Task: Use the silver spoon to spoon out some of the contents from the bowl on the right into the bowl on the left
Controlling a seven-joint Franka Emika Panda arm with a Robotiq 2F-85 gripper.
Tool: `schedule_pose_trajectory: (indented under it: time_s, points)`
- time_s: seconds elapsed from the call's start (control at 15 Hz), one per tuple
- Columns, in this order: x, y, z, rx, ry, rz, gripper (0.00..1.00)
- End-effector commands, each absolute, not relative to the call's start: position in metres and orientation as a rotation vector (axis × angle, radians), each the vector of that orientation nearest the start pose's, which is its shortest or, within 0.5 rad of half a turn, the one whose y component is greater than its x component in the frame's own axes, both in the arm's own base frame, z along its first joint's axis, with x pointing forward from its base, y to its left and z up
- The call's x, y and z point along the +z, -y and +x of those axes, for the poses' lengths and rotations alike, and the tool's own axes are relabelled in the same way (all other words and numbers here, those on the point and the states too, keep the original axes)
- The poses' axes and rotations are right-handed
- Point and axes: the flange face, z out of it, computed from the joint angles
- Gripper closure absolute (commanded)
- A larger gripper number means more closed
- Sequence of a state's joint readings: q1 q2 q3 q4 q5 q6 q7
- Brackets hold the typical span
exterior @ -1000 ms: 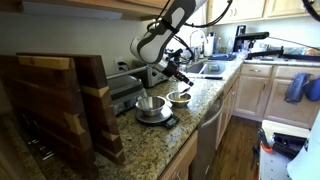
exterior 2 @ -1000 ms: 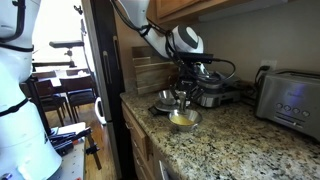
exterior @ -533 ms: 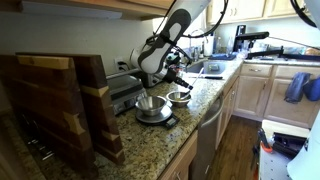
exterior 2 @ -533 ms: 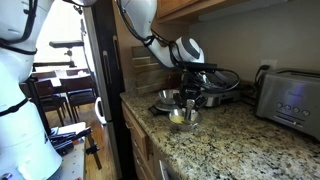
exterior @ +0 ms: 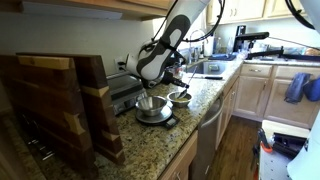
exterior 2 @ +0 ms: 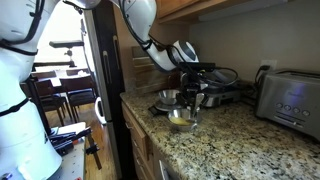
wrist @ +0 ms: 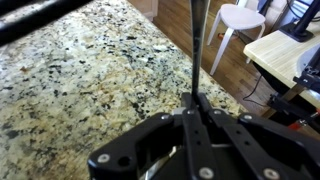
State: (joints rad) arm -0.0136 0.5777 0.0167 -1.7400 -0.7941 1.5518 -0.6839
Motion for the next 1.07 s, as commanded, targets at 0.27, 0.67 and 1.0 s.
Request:
schedule_pose_trajectory:
  time_s: [0.27,0.67,1.0]
  points:
    - [0.236,0.056,0.591,1.762,1.707,-2.765,0.97]
    - [0.233,0.061,0.586,1.836,1.733,-2.743,0.97]
    - [0.224,0.061,0.574,1.884,1.733,-2.674,0.97]
